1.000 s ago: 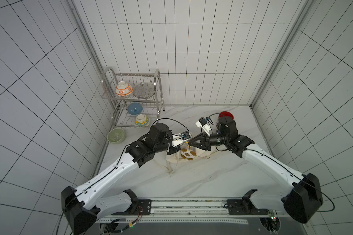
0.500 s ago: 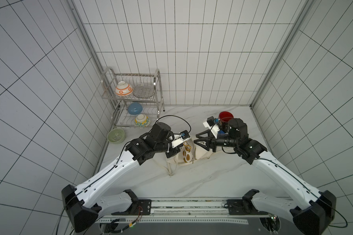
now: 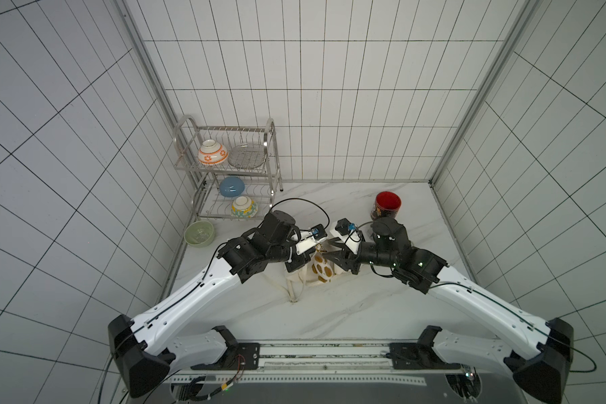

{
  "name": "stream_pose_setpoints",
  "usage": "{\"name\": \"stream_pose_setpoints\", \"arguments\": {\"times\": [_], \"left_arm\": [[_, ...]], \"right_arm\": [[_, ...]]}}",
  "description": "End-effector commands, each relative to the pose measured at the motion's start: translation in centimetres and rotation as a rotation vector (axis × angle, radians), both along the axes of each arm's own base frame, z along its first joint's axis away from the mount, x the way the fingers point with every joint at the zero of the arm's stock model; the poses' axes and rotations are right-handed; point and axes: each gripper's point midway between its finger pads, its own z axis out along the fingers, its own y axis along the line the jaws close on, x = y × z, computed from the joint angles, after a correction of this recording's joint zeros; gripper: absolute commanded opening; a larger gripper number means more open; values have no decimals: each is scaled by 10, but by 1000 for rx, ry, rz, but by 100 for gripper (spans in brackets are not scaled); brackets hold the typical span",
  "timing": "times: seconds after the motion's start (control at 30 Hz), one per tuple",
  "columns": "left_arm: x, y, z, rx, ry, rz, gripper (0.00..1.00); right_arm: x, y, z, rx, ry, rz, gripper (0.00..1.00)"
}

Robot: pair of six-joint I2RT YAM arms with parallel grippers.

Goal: Remove the decoration from the bag
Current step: Remove the decoration item from the bag.

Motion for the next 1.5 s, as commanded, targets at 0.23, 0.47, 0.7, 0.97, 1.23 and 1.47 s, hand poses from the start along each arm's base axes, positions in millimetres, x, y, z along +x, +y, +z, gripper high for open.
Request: {"name": "stream_pose_setpoints", "arguments": {"times": [0.23,0.47,0.7,0.97,1.23,1.47], "left_arm": [[3,-10,12,-57,5,8,0],[7,-8,3,-24,16,24,0],[5,-12,10,-60,36,24,0],[0,-16,12,-88,71,10,0],[-9,-22,12,-98,93,-30,0],[-12,-23,8,-84,132,-39,0]], "right_arm": [[-3,10,1,63,13,-3,44],[-12,7,5,114,40,-8,46],[-7,6,-5,56,-4,-62,39],[-1,2,-6,39,-51,-116,27],[3,2,-5,29,-85,-135,21],[4,-1,-2,8,-135,-154,18]]}}
